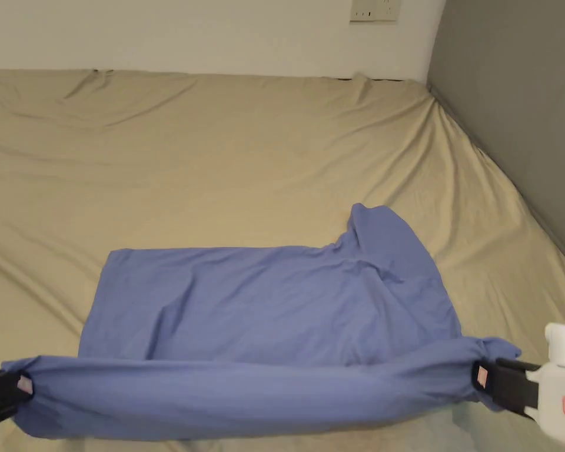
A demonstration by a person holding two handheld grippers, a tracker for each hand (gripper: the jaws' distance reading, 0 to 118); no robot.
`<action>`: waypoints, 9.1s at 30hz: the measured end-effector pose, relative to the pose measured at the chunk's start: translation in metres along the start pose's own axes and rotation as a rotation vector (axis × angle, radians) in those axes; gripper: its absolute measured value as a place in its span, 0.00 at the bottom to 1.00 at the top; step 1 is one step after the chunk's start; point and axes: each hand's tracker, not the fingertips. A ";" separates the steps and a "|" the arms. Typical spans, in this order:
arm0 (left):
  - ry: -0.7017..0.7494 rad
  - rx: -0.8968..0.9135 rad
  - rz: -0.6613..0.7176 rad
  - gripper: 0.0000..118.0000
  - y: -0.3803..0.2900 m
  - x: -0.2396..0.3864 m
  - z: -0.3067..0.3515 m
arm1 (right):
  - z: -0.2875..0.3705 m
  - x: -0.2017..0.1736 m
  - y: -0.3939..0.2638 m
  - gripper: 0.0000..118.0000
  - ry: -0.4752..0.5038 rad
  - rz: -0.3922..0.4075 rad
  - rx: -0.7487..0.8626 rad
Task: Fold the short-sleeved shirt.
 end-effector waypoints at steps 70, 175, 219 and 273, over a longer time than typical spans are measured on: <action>0.007 -0.186 0.002 0.08 -0.049 0.002 -0.077 | -0.147 0.030 -0.020 0.69 -0.148 0.036 -0.207; 0.188 -0.181 -0.456 0.04 0.109 0.113 -0.168 | -0.228 0.073 0.111 0.61 -0.295 -0.111 -0.377; 0.092 -0.101 -0.217 0.98 -0.097 -0.031 0.038 | 0.059 0.029 -0.077 0.68 -0.237 0.106 -0.065; -0.547 -0.224 0.536 0.03 -0.060 -0.169 -0.041 | 0.102 -0.104 -0.060 0.03 0.022 -0.076 0.278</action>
